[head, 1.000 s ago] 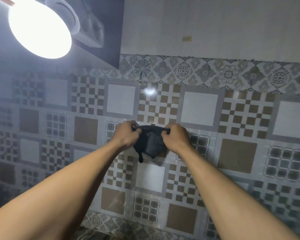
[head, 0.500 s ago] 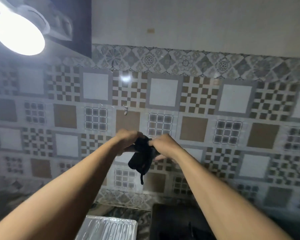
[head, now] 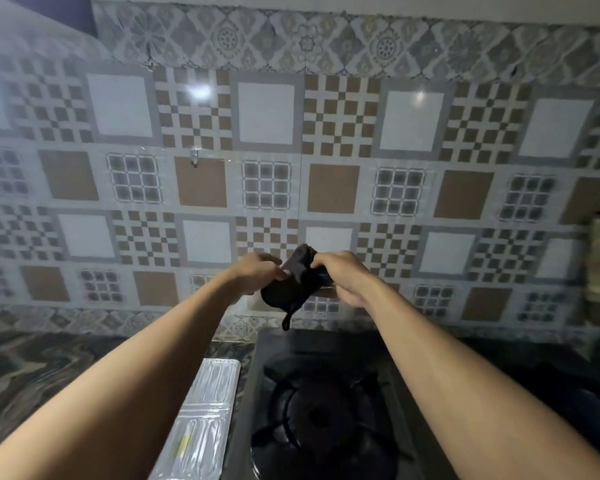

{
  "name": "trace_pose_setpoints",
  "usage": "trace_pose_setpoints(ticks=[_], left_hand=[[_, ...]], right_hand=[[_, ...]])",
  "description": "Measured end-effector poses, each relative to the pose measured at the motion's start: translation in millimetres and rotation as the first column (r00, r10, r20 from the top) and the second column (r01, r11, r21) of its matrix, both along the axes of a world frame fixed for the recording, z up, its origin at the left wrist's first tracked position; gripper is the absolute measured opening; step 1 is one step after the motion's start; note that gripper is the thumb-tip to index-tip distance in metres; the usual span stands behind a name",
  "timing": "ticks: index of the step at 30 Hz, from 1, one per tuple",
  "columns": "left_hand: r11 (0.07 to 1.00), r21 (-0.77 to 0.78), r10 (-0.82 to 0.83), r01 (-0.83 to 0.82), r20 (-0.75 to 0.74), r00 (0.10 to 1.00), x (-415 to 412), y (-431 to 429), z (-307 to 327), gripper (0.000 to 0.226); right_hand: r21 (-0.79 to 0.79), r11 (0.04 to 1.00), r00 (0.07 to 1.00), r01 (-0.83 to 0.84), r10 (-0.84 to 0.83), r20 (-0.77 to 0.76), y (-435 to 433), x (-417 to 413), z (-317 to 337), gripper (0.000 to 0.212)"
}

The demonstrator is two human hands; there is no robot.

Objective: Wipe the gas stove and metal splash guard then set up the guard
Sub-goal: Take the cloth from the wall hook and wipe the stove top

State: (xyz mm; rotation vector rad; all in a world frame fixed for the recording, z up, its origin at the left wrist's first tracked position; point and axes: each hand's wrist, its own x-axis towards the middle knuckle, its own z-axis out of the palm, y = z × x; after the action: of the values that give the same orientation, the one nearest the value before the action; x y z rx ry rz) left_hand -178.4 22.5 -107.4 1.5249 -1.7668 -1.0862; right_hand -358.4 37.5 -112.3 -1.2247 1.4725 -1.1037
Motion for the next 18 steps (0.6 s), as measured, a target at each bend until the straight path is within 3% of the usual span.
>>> trace_pose_setpoints(ticks=[2, 5, 8, 10, 12, 15, 18], left_hand=[[0.991, 0.114, -0.070, 0.065, 0.040, 0.997, -6, -1, -15, 0.024], [0.992, 0.098, -0.089, 0.083, 0.057, 0.994, -15, -7, -32, 0.005], [0.992, 0.087, -0.090, 0.089, 0.012, 0.996, -25, -10, -44, 0.001], [0.998, 0.033, -0.062, 0.062, 0.000, 0.998, -32, -7, -55, 0.013], [0.996, -0.086, -0.011, 0.022, 0.123, 0.992, -36, 2, -75, 0.043], [0.936, -0.348, 0.079, 0.057, 0.365, 0.928, -32, 38, -112, 0.062], [0.906, -0.394, 0.062, 0.157, 0.489, 0.870, -24, 74, -145, 0.079]], right_hand=[[0.046, 0.998, 0.998, -0.031, 0.028, 0.051, 3, -12, -6, 0.006], [0.086, 0.990, 0.993, -0.110, 0.106, 0.057, 4, -26, -13, 0.015], [0.127, 0.988, 0.994, -0.091, 0.097, -0.043, -6, -34, -25, 0.023], [0.115, 0.993, 0.990, -0.024, 0.040, -0.136, -14, -37, -37, 0.012], [0.096, 0.995, 0.986, -0.017, 0.033, -0.166, -20, -38, -49, 0.006], [0.105, 0.994, 0.997, -0.036, 0.043, -0.066, -26, -36, -63, 0.007], [0.142, 0.989, 0.993, -0.037, 0.021, 0.115, -33, -34, -75, 0.013]])
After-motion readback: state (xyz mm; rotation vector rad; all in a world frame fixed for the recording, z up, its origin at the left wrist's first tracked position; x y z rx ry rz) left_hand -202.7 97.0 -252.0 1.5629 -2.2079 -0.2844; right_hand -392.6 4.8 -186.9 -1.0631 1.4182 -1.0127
